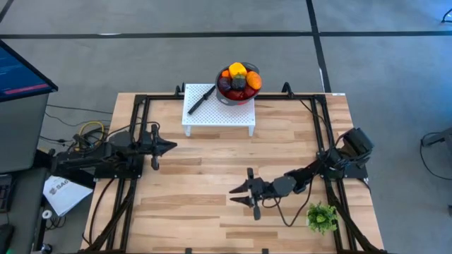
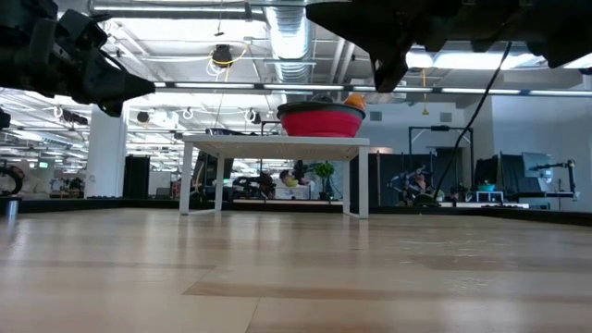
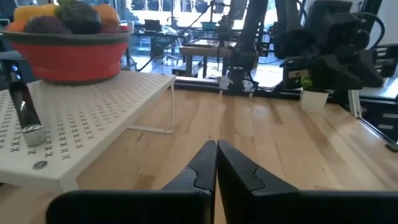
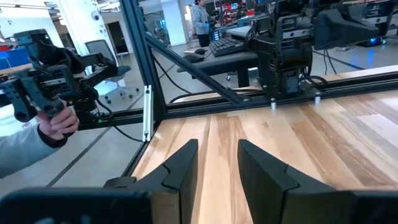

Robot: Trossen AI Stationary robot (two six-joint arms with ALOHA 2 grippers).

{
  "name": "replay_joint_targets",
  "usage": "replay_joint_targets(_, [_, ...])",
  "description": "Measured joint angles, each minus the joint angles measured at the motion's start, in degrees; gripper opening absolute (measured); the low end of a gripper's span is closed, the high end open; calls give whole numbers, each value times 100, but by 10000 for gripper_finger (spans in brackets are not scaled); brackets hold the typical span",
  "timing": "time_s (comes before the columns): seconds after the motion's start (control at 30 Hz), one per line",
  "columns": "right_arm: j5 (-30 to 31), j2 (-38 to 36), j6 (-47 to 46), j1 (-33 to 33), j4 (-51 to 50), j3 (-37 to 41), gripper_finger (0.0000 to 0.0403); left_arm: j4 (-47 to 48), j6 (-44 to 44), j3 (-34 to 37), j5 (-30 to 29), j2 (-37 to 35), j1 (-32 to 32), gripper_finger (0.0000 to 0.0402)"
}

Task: Pick & Place Fruit
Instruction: Return to Home Position

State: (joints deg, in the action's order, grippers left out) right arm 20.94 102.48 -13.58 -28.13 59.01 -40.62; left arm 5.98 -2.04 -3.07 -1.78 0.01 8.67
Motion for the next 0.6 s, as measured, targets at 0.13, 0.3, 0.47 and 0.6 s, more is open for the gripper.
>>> replay_joint_targets(0.13, [10,0,-2,54,21,0,108,8,-10,-2,24,-2,-2,8])
replay_joint_targets(0.3, [11,0,-4,129,23,0,108,-818,-147,269,18,1,-4,8])
replay_joint_targets(0.47, [12,0,-20,165,23,0,108,-1011,-122,269,24,-1,-4,8])
replay_joint_targets(0.6, [12,0,-20,152,22,0,108,-1031,-123,269,25,-2,-4,8])
